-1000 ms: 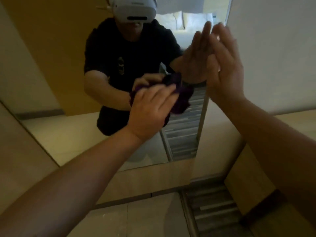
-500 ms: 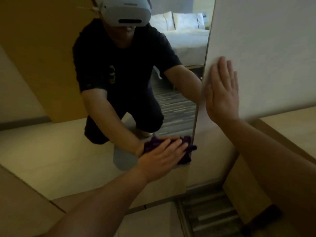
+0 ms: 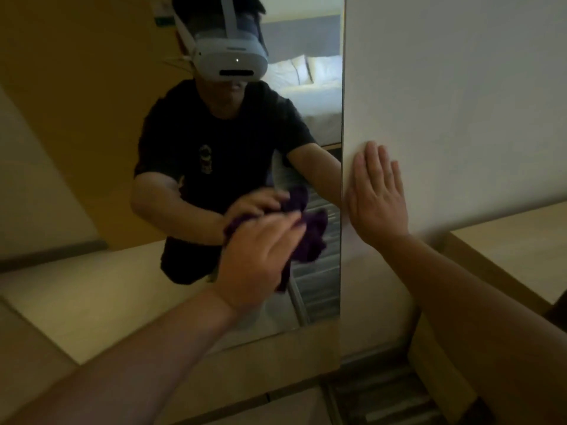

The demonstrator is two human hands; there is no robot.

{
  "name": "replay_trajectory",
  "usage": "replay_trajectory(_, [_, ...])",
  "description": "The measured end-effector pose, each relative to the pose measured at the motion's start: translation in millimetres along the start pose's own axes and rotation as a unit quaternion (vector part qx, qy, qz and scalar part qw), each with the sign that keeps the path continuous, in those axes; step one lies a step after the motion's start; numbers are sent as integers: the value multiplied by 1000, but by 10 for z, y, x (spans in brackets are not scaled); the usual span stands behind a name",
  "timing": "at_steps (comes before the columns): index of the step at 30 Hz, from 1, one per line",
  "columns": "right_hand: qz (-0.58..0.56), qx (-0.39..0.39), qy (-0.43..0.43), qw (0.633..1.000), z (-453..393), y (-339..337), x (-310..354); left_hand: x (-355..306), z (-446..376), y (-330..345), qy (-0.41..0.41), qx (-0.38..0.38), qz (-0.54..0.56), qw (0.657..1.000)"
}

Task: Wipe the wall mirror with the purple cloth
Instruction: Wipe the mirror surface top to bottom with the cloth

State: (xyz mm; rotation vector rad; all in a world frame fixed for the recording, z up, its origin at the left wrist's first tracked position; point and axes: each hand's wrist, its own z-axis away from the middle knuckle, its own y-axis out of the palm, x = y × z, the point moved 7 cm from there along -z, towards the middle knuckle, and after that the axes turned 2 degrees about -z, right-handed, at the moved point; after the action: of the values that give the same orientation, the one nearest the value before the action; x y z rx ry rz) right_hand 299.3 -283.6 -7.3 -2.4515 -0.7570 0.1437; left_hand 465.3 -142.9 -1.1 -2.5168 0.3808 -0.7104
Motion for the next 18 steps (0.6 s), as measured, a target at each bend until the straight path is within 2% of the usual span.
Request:
replay_trajectory(3, [-4,3,3,1000,-5,-16,12,448,-932,-689,-16,-159,-67,985])
replay_trajectory(5, [-3,0,1,1000,-10,-21,15,660,-1387,-842,-7,-194,-126,973])
replay_trajectory(7, [-14,-27,-4,1000,-10,-44,22,762,-1668,-735,-9,-137,-175,975])
replay_trajectory(10, [-18,-53,-6,998,-10,-28,-9,560,-1526,-311,21,-51,-203,978])
replay_trajectory(14, [-4,-58,-44,997,9,15,-84,-214,-441,564,153,68,-151,974])
replay_trajectory(18, [0,-71,-58,996,27,10,-128,-768,677,1293,201,185,-136,952])
